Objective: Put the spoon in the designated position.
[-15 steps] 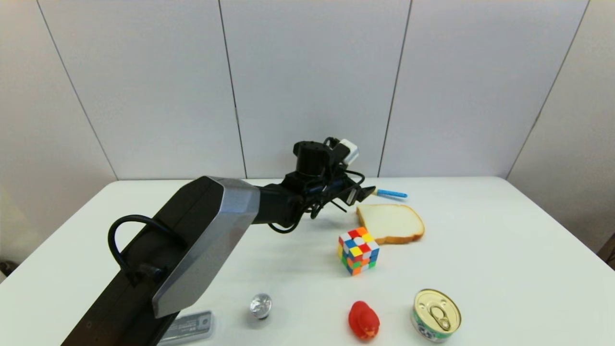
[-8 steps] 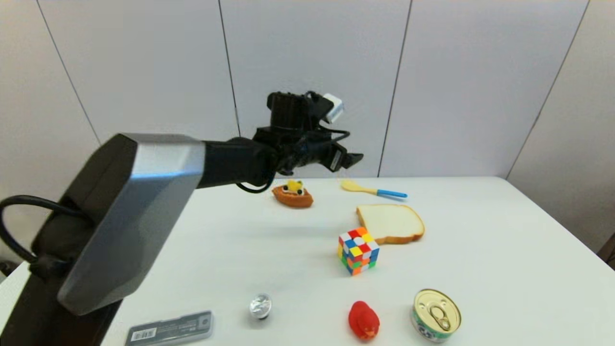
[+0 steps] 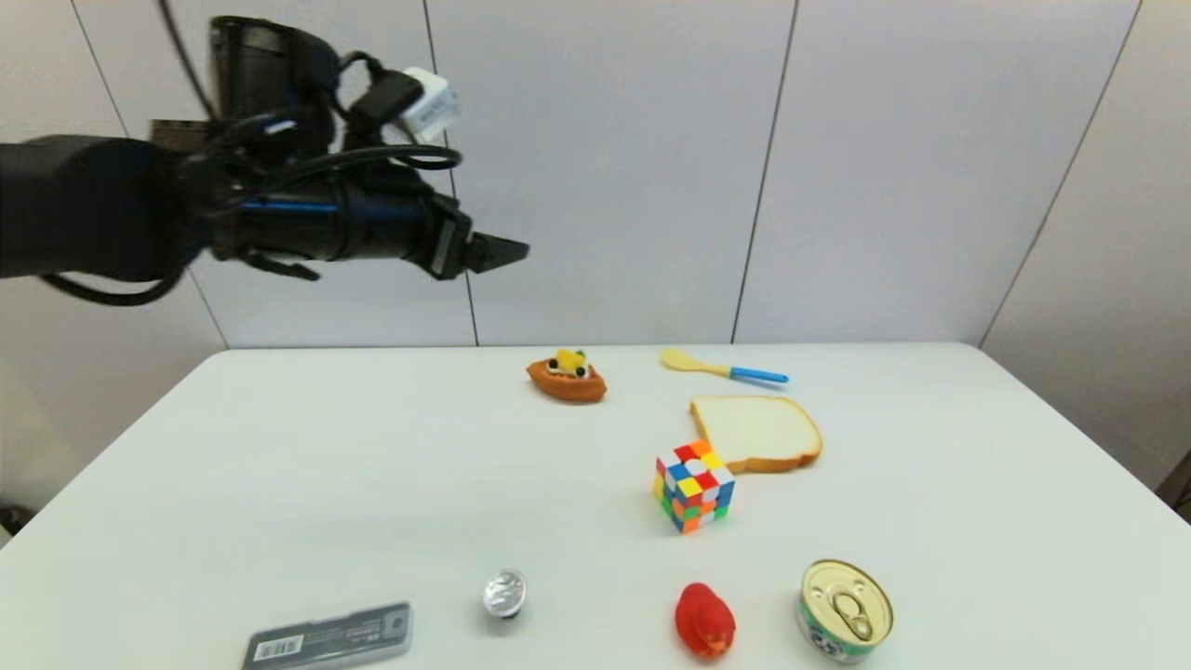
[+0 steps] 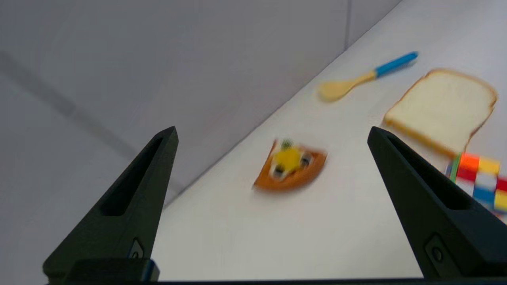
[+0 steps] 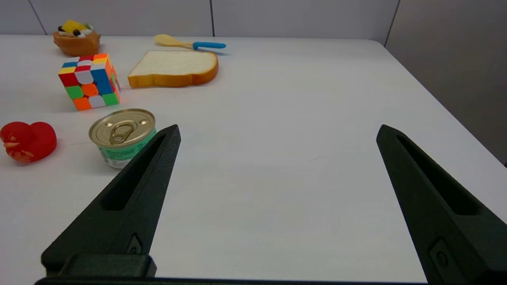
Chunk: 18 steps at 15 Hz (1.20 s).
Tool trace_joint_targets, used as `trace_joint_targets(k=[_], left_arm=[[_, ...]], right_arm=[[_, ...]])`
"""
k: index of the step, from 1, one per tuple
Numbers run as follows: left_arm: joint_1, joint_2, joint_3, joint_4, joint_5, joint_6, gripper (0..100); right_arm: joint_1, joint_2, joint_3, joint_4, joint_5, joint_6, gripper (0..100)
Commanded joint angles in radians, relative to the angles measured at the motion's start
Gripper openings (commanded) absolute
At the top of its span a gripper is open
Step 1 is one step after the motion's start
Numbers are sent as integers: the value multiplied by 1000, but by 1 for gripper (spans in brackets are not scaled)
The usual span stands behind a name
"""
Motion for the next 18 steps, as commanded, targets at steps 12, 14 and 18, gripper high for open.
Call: trace_joint_targets(k=[12,14,18], left_arm=[[282,-1169,1303,-314,209,-153,100],[285,-1238,1343,-311,257,-155,100],[334,-1379,1370,-182,257,-153,100]], right_arm=[[0,2,0,-1,0,-1,100],[0,2,0,-1,0,-1,100],[0,2,0,-1,0,-1,100]])
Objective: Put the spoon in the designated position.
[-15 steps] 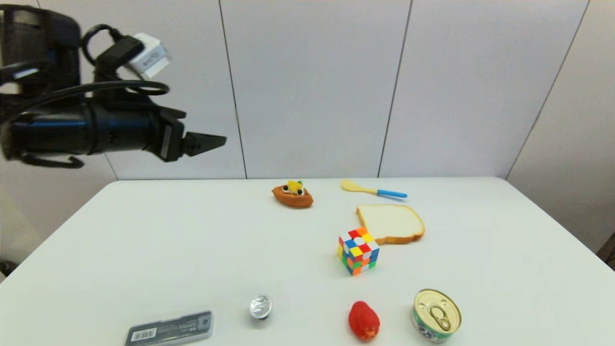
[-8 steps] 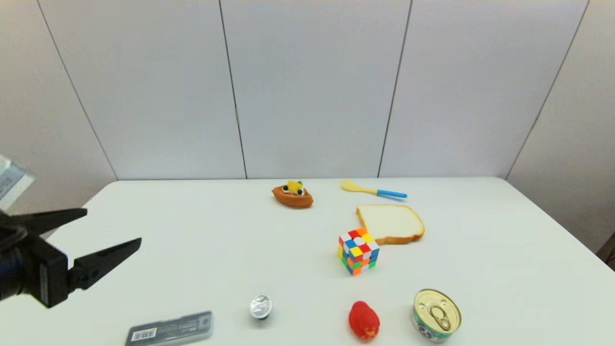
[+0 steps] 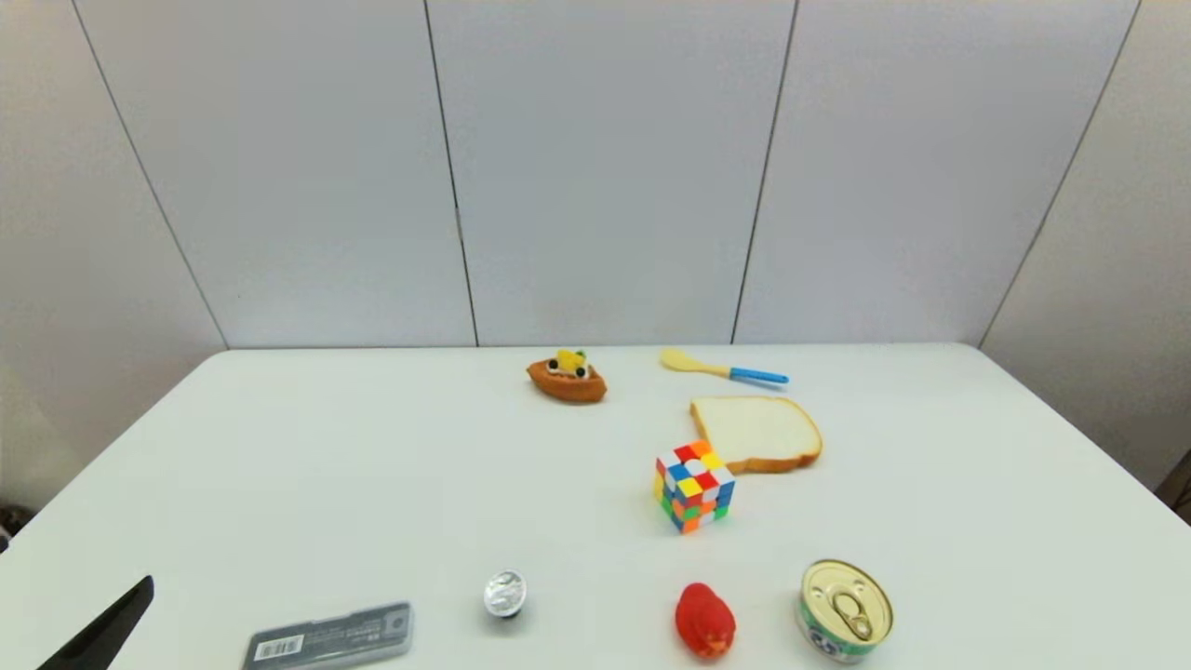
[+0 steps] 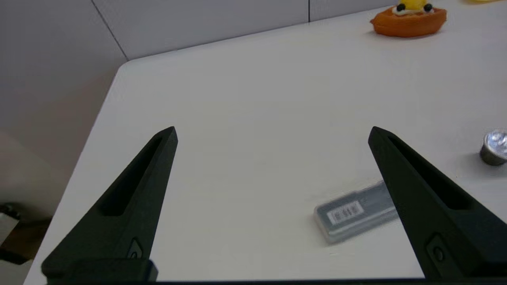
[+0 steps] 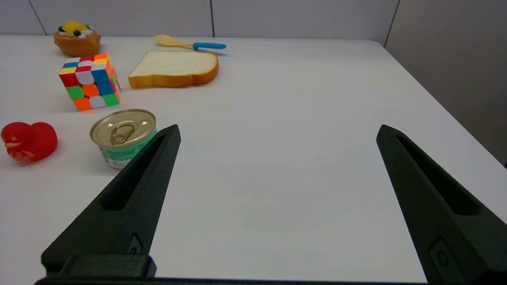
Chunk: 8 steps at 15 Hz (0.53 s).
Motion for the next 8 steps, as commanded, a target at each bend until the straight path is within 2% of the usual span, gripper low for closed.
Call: trace_joint_targets(k=[1,5,8], left_arm=[[60,-181,65,85,6,-1,100],[63,-353,173,89,4,0,100],[75,-470,180,166,-28,-24,100]], right_arm=[[0,2,0,0,0,-1,100],[0,2,0,0,0,-1,100],[0,2,0,0,0,-1,100]])
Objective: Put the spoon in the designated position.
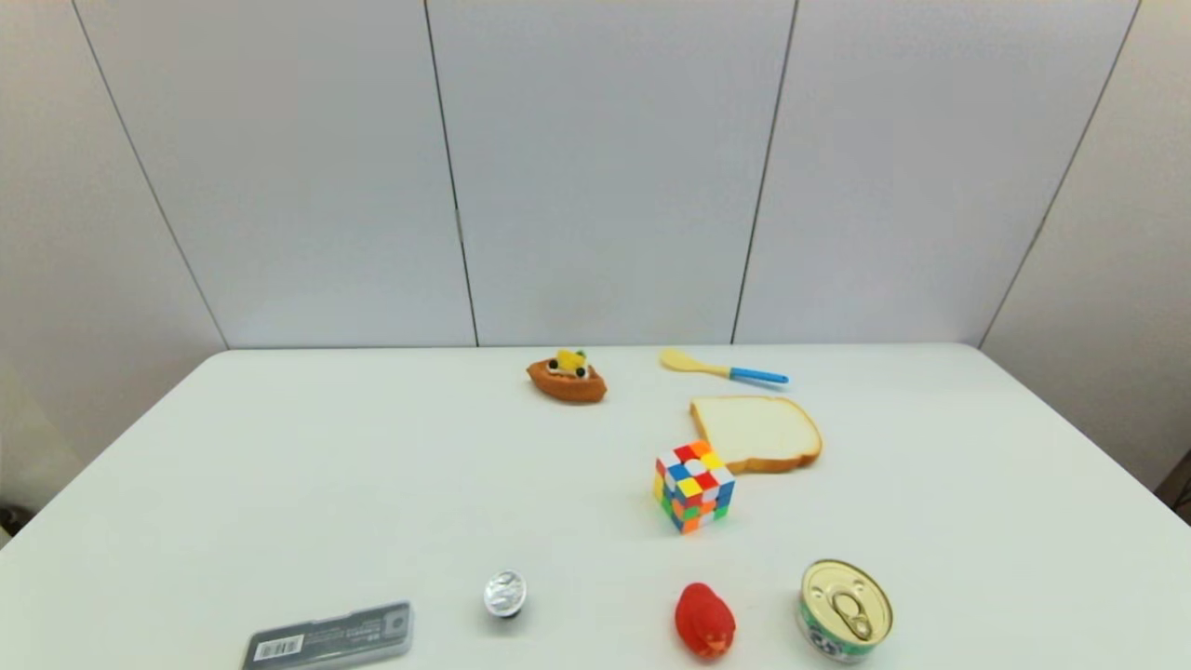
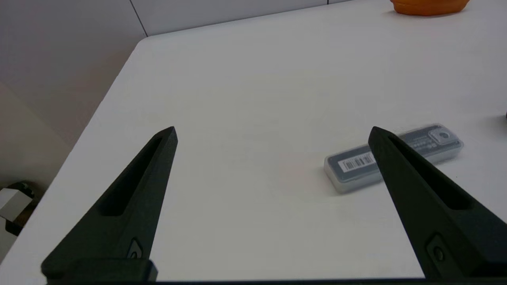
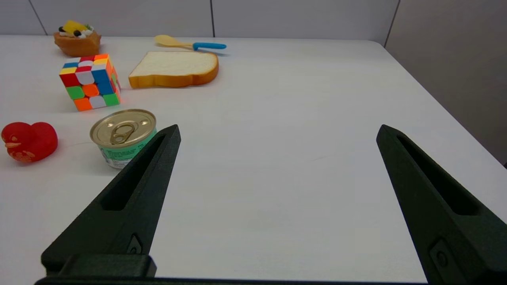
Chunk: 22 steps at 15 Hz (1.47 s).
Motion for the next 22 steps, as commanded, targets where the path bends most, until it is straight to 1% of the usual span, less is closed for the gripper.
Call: trace_joint_targets(k=[1,2,3,5,7,22], left_arm=[[14,-197,24,112,-60,-35,100],[14,-239,14,162,-63,-37,100],[14,-253,15,153,-60,-54,100],[14,-253,24,119,-39,-132,100],[14,-251,23,119,-22,-173,100],[14,-253,23,119,-22,-173,100]], right_arm=[[0,2,0,0,0,-1,100],[0,2,0,0,0,-1,100],[0,2,0,0,0,-1,100],[0,2,0,0,0,-1,100],[0,2,0,0,0,-1,100],[0,2,0,-2,0,-1,100]])
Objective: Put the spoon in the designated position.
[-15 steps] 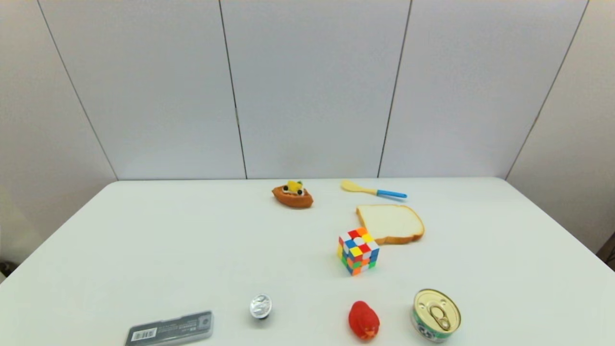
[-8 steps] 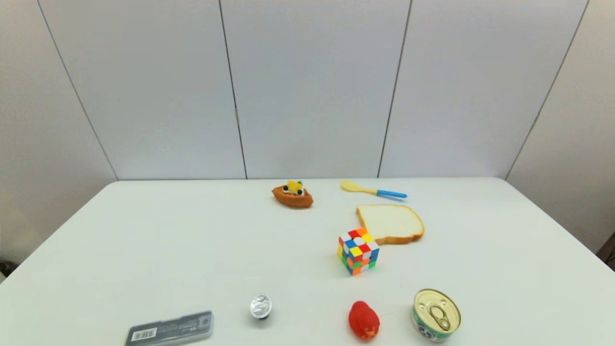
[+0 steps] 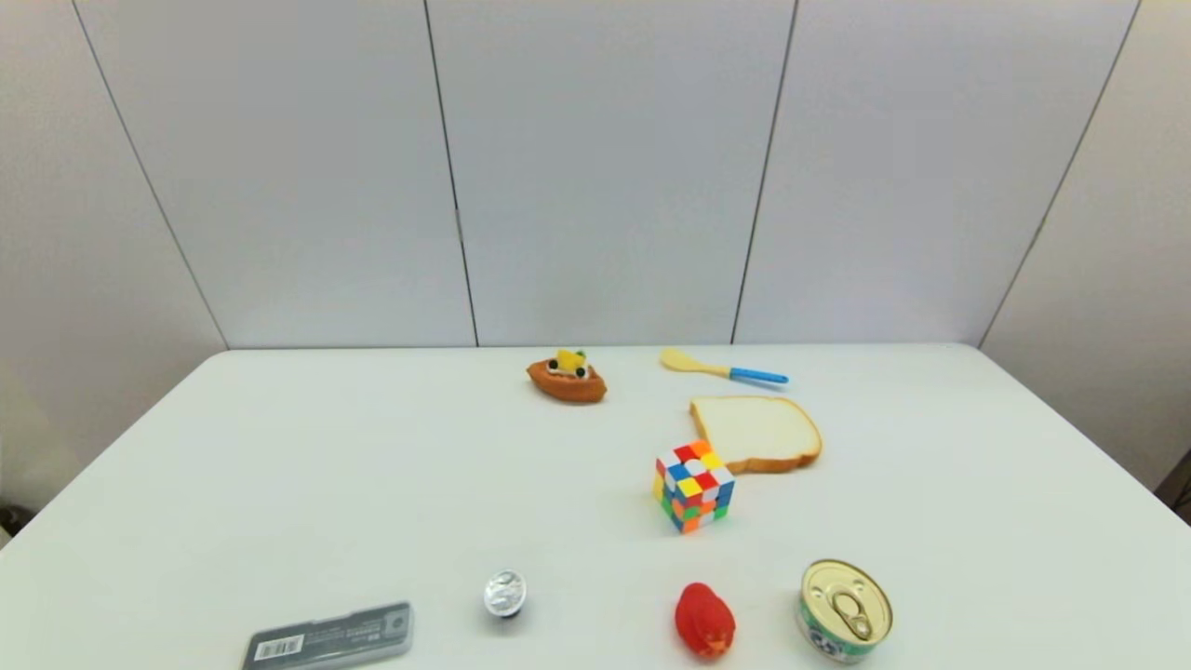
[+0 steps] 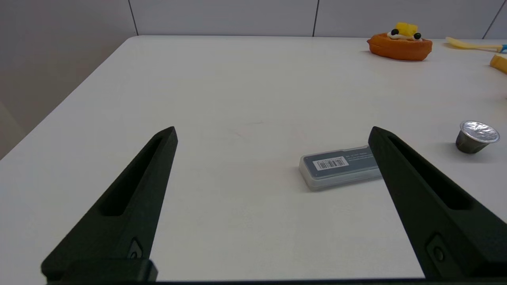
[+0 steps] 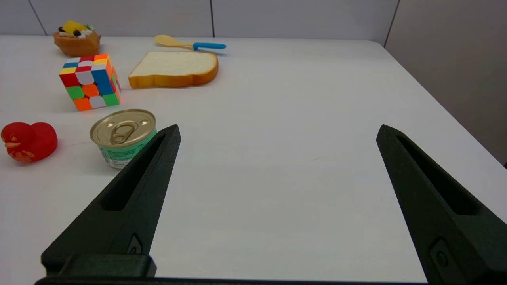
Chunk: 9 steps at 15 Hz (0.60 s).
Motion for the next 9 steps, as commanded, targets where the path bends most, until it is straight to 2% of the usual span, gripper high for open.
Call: trace_joint_targets(k=[1,9], left_arm=[[0,1,0,-1,0,1,100],[0,1,0,-1,0,1,100]], right_arm=[[0,2,0,0,0,0,100],[0,2,0,0,0,0,100]])
